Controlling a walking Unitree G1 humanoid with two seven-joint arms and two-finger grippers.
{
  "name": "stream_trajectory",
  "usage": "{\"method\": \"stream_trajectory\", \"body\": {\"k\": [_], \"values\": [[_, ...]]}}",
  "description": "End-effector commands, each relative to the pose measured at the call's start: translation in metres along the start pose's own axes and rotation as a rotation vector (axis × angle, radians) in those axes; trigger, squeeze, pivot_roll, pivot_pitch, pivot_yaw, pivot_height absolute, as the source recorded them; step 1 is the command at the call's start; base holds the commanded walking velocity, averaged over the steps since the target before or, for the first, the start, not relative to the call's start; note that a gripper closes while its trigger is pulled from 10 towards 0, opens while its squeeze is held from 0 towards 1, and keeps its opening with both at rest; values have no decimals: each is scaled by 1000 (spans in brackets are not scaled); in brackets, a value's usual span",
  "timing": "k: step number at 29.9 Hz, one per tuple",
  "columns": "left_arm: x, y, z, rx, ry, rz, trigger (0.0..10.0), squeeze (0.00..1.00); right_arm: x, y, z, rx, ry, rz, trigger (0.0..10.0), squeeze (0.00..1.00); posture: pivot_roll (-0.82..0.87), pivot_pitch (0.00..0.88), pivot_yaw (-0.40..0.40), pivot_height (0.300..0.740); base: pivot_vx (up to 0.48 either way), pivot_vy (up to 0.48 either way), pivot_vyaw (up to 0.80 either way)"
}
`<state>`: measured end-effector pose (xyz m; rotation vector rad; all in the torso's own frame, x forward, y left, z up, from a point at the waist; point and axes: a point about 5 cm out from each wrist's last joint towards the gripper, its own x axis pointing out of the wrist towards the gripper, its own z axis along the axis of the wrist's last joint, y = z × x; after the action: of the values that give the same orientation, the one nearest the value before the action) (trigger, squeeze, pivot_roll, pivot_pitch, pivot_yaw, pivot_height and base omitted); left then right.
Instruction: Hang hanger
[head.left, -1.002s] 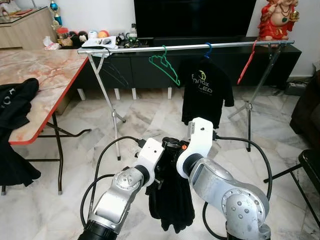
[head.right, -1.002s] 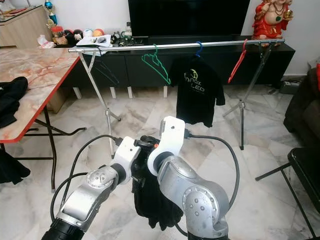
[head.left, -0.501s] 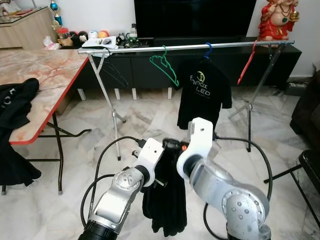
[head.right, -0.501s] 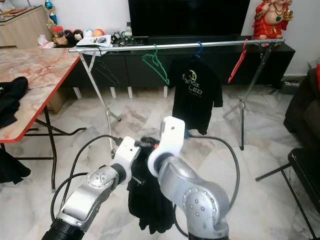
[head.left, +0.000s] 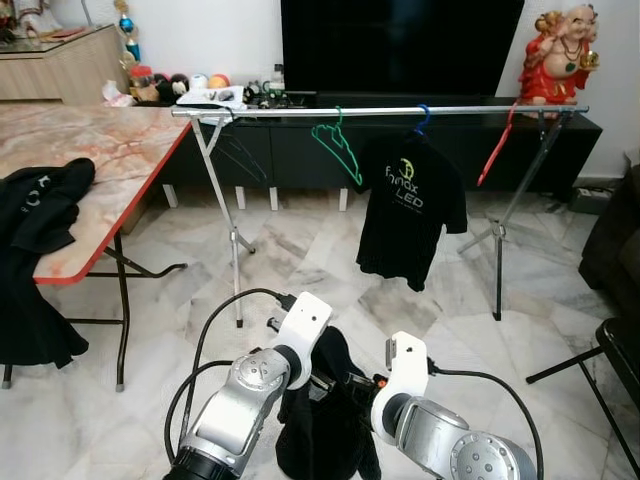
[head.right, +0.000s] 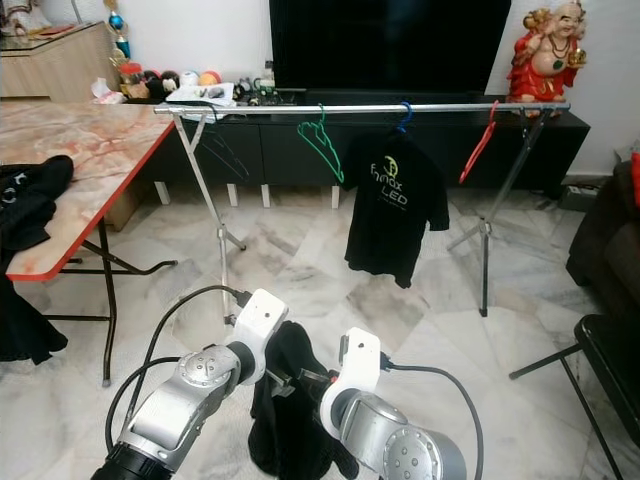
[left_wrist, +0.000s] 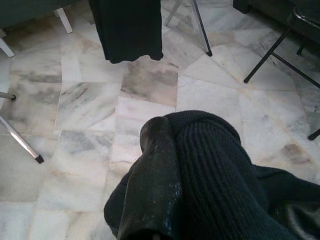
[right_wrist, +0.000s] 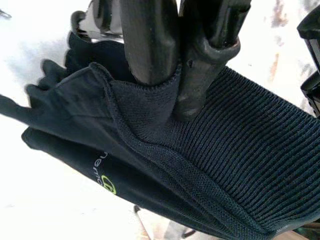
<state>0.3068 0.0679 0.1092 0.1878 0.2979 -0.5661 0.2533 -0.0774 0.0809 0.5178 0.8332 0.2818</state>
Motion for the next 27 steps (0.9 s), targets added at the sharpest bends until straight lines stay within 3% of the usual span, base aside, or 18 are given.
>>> {"method": "stream_trajectory", "body": {"k": [1,27], "values": [[-3,9,19,19,-73,39,0,0,-57,145,68,-104,-370,356,10000,0,104,79,36,740,0,0,0],[-3,9,19,19,-73,39,0,0,-57,145,68,-104,-370,356,10000,0,104,79,36,740,0,0,0]]}}
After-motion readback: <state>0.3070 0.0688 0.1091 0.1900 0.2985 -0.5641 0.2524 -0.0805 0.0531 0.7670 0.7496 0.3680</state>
